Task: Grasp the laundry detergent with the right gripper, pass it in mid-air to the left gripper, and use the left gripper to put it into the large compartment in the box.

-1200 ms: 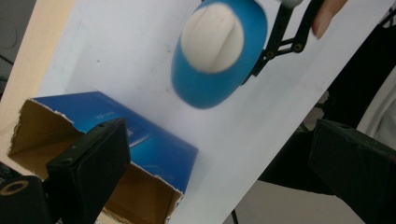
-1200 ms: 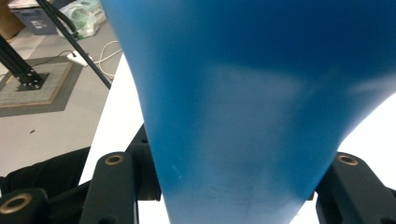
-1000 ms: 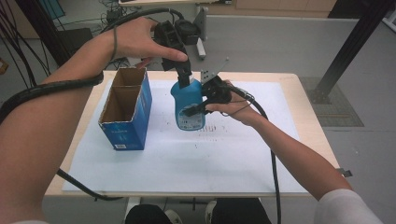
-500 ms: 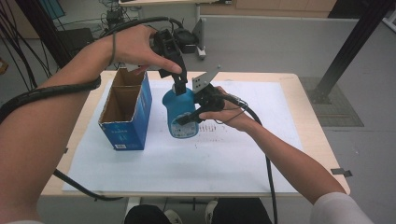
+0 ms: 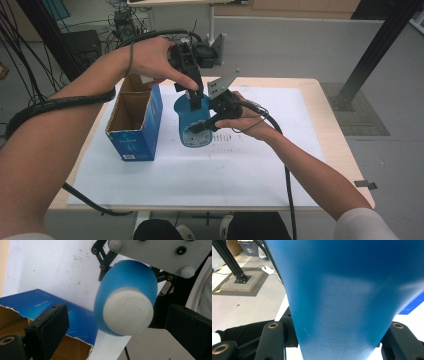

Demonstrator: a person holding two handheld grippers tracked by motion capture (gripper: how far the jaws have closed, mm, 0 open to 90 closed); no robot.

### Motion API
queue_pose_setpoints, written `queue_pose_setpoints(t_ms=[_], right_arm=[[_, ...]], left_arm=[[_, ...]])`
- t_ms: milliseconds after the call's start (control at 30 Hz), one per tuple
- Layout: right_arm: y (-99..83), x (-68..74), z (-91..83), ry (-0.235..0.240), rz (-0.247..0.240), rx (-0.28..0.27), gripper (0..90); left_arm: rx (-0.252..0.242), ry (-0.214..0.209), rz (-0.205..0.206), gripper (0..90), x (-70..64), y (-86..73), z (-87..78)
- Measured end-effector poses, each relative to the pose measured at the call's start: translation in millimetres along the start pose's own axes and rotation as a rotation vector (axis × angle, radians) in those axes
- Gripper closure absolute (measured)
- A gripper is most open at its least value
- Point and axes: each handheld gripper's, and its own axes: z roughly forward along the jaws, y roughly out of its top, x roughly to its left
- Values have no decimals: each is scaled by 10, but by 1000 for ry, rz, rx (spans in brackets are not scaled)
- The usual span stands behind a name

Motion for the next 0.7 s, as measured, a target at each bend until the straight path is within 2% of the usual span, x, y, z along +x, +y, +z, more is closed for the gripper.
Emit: queue_pose_setpoints(t_ms=[400,433,600,700], right_arm=[[19,0,-63,-17,-21,-21,438],[22,11,-66,-9,-7,-22,438],[21,6,-62,-12,-6,-21,437],[26,-6,-54,-20,-23,-31,438]], left_arm=[[26,-9,22,57,-22,80,131],[25,-11,18,58,-23,82,134],[25,-18,27,58,-26,88,155],[23,-17,23,59,-27,83,167]])
